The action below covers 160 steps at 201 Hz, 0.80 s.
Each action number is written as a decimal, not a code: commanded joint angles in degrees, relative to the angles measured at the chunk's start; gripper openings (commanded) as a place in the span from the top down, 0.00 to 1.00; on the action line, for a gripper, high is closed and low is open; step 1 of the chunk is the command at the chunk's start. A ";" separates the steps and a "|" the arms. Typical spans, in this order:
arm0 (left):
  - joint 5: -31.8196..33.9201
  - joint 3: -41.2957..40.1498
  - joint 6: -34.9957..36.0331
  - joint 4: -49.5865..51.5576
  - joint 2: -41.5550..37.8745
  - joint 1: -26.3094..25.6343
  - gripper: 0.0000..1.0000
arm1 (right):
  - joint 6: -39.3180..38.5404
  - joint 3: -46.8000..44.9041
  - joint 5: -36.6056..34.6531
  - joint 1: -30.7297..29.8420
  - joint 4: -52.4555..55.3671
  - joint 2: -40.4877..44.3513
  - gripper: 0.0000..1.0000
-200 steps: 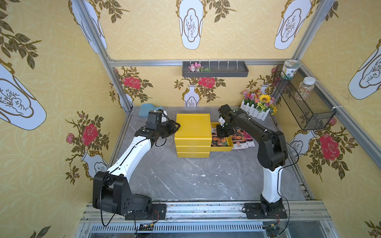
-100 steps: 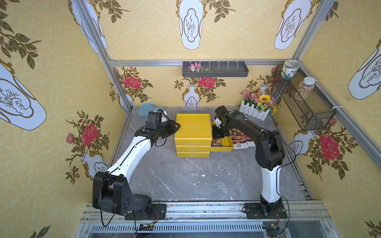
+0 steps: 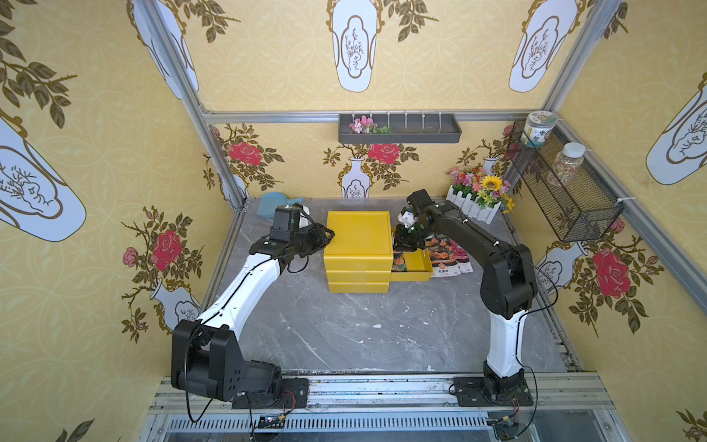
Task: Take the seed bags out of the drawer
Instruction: Adjust the seed packet in the drawer, then pick up the seed packet from the drawer.
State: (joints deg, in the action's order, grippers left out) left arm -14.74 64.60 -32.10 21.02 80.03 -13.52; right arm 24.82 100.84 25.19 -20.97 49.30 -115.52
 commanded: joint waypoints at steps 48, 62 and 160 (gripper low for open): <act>1.46 -0.72 1.05 7.55 0.65 -0.01 0.57 | -3.82 1.37 -7.24 0.49 6.86 0.09 0.60; 1.38 -0.79 1.16 7.50 0.66 -0.02 0.58 | -3.90 0.81 -7.49 0.46 6.48 -0.19 0.58; 1.07 -0.44 1.33 7.45 0.84 -0.01 0.57 | -1.95 -0.47 -4.54 0.32 3.32 -3.21 0.66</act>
State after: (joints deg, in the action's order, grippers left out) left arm -14.96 64.60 -31.92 20.91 80.18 -13.52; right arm 21.78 100.22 19.33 -20.56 53.76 -117.99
